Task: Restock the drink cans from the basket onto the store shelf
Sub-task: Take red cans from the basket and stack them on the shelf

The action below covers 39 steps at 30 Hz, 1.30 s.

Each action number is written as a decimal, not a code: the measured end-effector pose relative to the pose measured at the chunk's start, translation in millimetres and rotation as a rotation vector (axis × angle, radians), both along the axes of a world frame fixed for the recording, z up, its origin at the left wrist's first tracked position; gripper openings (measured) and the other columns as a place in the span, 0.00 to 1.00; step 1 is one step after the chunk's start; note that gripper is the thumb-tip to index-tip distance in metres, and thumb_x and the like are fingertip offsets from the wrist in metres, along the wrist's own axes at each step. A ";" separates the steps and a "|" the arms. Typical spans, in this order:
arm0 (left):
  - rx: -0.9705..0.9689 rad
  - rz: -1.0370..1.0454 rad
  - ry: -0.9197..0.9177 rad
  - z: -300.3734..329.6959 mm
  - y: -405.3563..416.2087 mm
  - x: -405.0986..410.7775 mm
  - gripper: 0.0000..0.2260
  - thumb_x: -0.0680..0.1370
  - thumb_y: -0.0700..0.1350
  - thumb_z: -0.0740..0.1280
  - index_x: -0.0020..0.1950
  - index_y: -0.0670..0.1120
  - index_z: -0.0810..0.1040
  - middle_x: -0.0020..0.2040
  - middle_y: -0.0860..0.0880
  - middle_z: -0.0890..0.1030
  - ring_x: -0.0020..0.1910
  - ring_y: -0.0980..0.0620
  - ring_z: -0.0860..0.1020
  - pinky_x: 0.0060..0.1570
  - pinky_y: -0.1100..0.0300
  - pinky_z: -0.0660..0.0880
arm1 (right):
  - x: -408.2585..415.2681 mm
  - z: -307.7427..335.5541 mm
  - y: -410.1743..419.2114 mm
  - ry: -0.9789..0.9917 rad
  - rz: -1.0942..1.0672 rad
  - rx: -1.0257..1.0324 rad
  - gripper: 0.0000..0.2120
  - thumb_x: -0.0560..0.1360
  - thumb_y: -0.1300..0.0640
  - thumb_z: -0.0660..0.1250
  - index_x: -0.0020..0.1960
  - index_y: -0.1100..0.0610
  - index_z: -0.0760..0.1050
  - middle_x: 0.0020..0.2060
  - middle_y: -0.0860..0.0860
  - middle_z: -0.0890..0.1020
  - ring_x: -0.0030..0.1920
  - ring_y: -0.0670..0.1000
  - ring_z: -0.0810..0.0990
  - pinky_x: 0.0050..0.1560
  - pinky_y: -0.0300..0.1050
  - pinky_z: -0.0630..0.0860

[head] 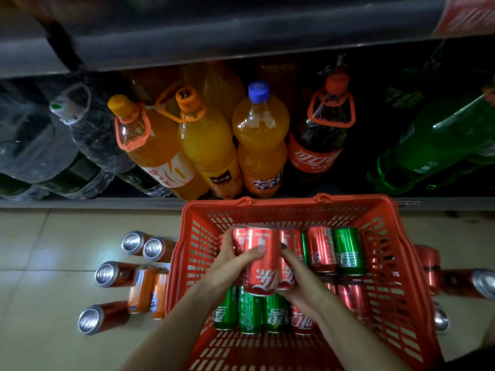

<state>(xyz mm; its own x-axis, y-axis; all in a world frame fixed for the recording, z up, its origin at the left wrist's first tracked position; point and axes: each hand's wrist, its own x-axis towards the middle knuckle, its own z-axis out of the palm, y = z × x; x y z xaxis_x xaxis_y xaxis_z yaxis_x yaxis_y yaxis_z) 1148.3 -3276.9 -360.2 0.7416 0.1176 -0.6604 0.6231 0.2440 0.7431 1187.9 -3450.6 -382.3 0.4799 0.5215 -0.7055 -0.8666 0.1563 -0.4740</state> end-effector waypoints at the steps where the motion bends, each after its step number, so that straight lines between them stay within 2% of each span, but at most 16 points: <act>1: 0.005 0.018 -0.001 2.9 -5.5 1.1 0.47 0.58 0.59 0.82 0.74 0.55 0.67 0.63 0.47 0.83 0.58 0.47 0.85 0.58 0.46 0.83 | -1.5 2.3 -2.4 0.031 -0.041 0.025 0.22 0.81 0.44 0.63 0.69 0.55 0.78 0.61 0.57 0.85 0.62 0.55 0.84 0.66 0.56 0.76; 3: -0.004 0.083 0.070 3.2 -11.5 4.1 0.46 0.60 0.65 0.80 0.74 0.52 0.69 0.61 0.44 0.84 0.56 0.45 0.86 0.53 0.48 0.84 | -2.6 7.9 -1.9 0.046 -0.078 0.049 0.24 0.82 0.42 0.61 0.68 0.57 0.78 0.62 0.59 0.84 0.62 0.56 0.84 0.67 0.56 0.75; 5: -0.063 0.162 0.170 -3.1 -10.6 4.3 0.46 0.65 0.70 0.77 0.75 0.47 0.71 0.58 0.40 0.86 0.53 0.42 0.87 0.47 0.48 0.84 | -0.5 8.7 3.0 -0.003 -0.054 0.021 0.25 0.80 0.40 0.64 0.71 0.54 0.77 0.63 0.57 0.84 0.63 0.56 0.84 0.65 0.56 0.77; 7: -0.103 0.219 0.209 -7.1 -6.6 -0.4 0.43 0.65 0.67 0.74 0.74 0.45 0.73 0.55 0.40 0.87 0.50 0.41 0.88 0.42 0.48 0.84 | 2.7 0.8 6.4 -0.049 -0.033 -0.003 0.28 0.78 0.39 0.67 0.74 0.51 0.73 0.65 0.56 0.83 0.65 0.57 0.82 0.67 0.59 0.77; 8: -0.102 0.221 0.228 -6.0 -5.4 0.4 0.41 0.65 0.65 0.74 0.73 0.46 0.74 0.55 0.41 0.87 0.49 0.42 0.88 0.43 0.47 0.84 | 5.7 -1.2 7.5 -0.074 -0.015 -0.010 0.28 0.78 0.39 0.67 0.74 0.50 0.72 0.65 0.55 0.83 0.65 0.57 0.82 0.68 0.61 0.76; 11: -0.138 0.188 0.176 -15.3 -1.5 -0.5 0.32 0.70 0.59 0.75 0.69 0.44 0.78 0.57 0.40 0.87 0.51 0.40 0.87 0.52 0.41 0.83 | 10.6 -5.6 7.6 -0.167 0.059 -0.020 0.29 0.76 0.39 0.69 0.75 0.44 0.70 0.63 0.52 0.84 0.63 0.55 0.84 0.66 0.61 0.78; 13: -0.171 0.191 0.156 -13.9 -1.5 -1.2 0.30 0.72 0.58 0.74 0.69 0.44 0.78 0.57 0.39 0.86 0.51 0.39 0.87 0.52 0.40 0.82 | 10.6 -8.5 7.2 -0.180 0.086 -0.018 0.34 0.72 0.37 0.73 0.75 0.42 0.68 0.63 0.49 0.84 0.62 0.53 0.84 0.65 0.61 0.78; 18: -0.165 0.185 0.173 -19.2 0.6 -1.4 0.34 0.71 0.55 0.79 0.73 0.46 0.73 0.59 0.39 0.86 0.58 0.37 0.85 0.60 0.35 0.80 | 14.5 -8.8 8.6 -0.154 0.075 -0.022 0.30 0.75 0.41 0.74 0.75 0.41 0.69 0.61 0.50 0.85 0.61 0.54 0.85 0.65 0.61 0.79; 22: -0.158 0.144 0.115 -16.5 -0.4 4.0 0.46 0.63 0.58 0.85 0.76 0.49 0.70 0.62 0.39 0.85 0.60 0.37 0.84 0.60 0.38 0.81 | 17.8 -6.2 3.5 -0.161 0.039 -0.006 0.31 0.75 0.44 0.75 0.75 0.42 0.69 0.63 0.51 0.84 0.63 0.56 0.84 0.66 0.63 0.77; 25: -0.168 0.154 0.082 2.9 -7.1 3.6 0.45 0.63 0.56 0.85 0.76 0.50 0.70 0.62 0.40 0.85 0.59 0.38 0.85 0.57 0.41 0.82 | 20.1 20.9 -3.4 -0.213 0.053 -0.029 0.29 0.75 0.45 0.74 0.74 0.41 0.70 0.63 0.51 0.84 0.63 0.56 0.84 0.66 0.64 0.77; 30: -0.159 0.157 0.028 92.0 -22.6 -9.4 0.34 0.69 0.51 0.77 0.73 0.50 0.71 0.57 0.44 0.87 0.54 0.43 0.87 0.46 0.51 0.84 | 13.7 112.9 -18.6 -0.290 0.093 -0.073 0.30 0.73 0.46 0.75 0.73 0.40 0.71 0.63 0.48 0.84 0.63 0.52 0.83 0.68 0.61 0.76; 35: -0.127 0.119 -0.072 246.8 -34.2 -7.5 0.43 0.62 0.53 0.80 0.75 0.51 0.69 0.58 0.44 0.87 0.55 0.42 0.86 0.48 0.50 0.84 | 16.0 270.4 -32.1 -0.410 0.060 -0.091 0.29 0.73 0.50 0.78 0.72 0.42 0.72 0.61 0.49 0.85 0.62 0.52 0.84 0.66 0.60 0.78; 37: -0.097 0.097 -0.136 322.9 -40.5 -1.2 0.45 0.63 0.52 0.80 0.77 0.51 0.67 0.59 0.43 0.86 0.57 0.40 0.86 0.51 0.48 0.83 | 22.5 347.2 -38.8 -0.482 0.044 -0.097 0.32 0.69 0.46 0.80 0.70 0.40 0.73 0.61 0.50 0.85 0.62 0.53 0.84 0.65 0.61 0.78; 39: -0.061 0.083 -0.228 408.0 -49.5 6.4 0.44 0.62 0.51 0.80 0.76 0.55 0.67 0.60 0.45 0.86 0.58 0.42 0.86 0.52 0.50 0.83 | 29.9 428.7 -46.9 -0.542 0.014 -0.082 0.35 0.65 0.46 0.81 0.69 0.41 0.73 0.61 0.51 0.85 0.61 0.55 0.84 0.63 0.59 0.79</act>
<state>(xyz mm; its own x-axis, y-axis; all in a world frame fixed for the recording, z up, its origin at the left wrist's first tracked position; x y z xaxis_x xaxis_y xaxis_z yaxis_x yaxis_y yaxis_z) 1154.7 -3326.4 47.8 0.8618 0.1497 -0.4846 0.4165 0.3362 0.8447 1217.8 -3497.4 46.4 0.7795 0.4841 -0.3976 -0.4967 0.0908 -0.8632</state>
